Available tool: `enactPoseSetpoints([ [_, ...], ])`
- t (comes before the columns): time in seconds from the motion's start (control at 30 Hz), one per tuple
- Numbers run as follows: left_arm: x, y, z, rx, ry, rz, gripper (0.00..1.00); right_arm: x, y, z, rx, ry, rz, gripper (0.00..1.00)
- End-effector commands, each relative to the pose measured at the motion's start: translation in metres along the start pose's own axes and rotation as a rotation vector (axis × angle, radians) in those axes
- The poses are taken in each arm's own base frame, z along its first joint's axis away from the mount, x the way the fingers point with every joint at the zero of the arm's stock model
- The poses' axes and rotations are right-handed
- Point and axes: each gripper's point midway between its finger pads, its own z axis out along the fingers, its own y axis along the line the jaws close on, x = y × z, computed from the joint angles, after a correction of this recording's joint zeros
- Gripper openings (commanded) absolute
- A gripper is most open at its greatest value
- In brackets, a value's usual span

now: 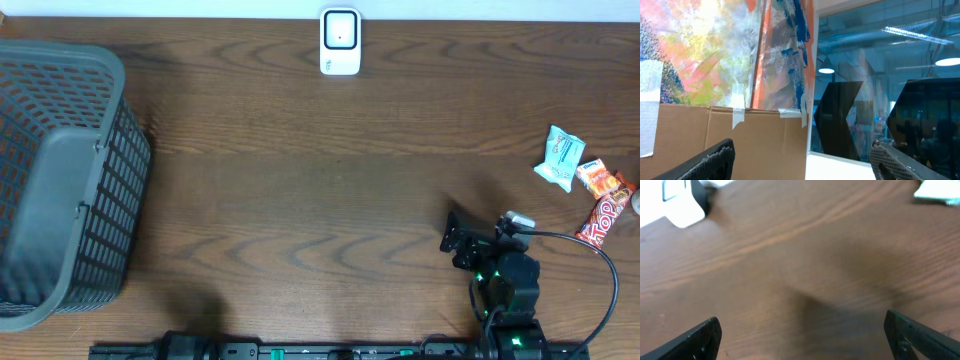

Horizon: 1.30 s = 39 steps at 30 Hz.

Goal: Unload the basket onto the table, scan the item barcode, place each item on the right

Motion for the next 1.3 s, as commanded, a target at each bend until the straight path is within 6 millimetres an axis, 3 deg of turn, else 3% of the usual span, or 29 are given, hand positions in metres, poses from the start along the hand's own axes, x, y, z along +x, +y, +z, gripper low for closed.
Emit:
enactPoseSetpoints([
  [0.0,-0.002,0.003,-0.003,-0.008,-0.007,-0.007,0.86,-0.02,0.006,-0.007,-0.024,-0.095,0.008,0.99],
  [0.13,-0.002,0.003,-0.003,-0.008,-0.007,-0.028,0.86,-0.051,0.015,-0.022,-0.078,-0.238,0.021,0.99],
  [0.37,-0.002,0.003,-0.003,-0.008,-0.008,-0.098,0.86,-0.076,0.022,-0.039,-0.121,-0.366,0.032,0.99],
  [0.5,0.006,-0.002,-0.003,0.016,0.02,-0.134,0.86,-0.075,0.022,-0.038,-0.12,-0.359,0.031,0.99],
  [0.77,0.01,-0.038,-0.009,0.218,0.012,-0.122,0.86,-0.075,0.022,-0.038,-0.119,-0.359,0.032,0.99],
  [1.0,0.046,-0.072,0.017,0.243,0.038,-0.375,0.86,-0.075,0.022,-0.038,-0.12,-0.358,0.032,0.99],
  [1.27,0.085,-0.103,0.046,0.225,-0.055,-0.566,0.86,-0.075,0.022,-0.038,-0.12,-0.358,0.032,0.99],
])
